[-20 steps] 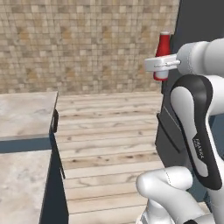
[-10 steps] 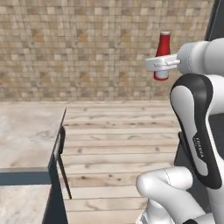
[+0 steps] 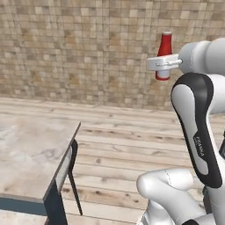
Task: Move the mustard and ketchup from the cabinet to the dining counter.
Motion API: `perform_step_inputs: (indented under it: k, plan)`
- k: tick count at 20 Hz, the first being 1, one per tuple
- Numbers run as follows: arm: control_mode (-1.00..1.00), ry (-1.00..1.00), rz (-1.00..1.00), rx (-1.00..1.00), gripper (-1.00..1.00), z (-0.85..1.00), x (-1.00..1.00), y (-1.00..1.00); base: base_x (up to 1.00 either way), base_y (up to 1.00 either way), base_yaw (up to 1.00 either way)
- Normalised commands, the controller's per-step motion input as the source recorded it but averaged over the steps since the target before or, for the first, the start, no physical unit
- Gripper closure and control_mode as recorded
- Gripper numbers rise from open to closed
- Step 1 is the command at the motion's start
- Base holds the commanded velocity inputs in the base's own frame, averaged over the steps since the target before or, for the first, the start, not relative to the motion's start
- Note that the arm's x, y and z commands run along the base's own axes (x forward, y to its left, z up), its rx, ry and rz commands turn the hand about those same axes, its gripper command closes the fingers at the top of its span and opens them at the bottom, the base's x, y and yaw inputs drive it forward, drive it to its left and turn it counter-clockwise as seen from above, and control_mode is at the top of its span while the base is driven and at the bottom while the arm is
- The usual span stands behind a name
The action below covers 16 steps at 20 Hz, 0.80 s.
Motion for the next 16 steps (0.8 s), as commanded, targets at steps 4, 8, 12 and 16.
perform_step_inputs:
  k: [4, 8, 12, 16]
  plan:
    - [1.0, 0.0, 0.0, 0.0, 1.0, 0.0, 0.0, 0.0, 0.56, 0.0, 0.66]
    - [1.0, 0.0, 0.0, 0.0, 1.0, 0.0, 0.0, 0.0, 0.49, -0.01, 0.71]
    - [1.0, 0.0, 0.0, 0.0, 1.0, 0.0, 0.0, 0.0, 0.44, -0.01, 0.74]
    - [1.0, 0.0, 0.0, 0.0, 1.0, 0.0, 0.0, 0.0, 0.42, -0.04, 0.68]
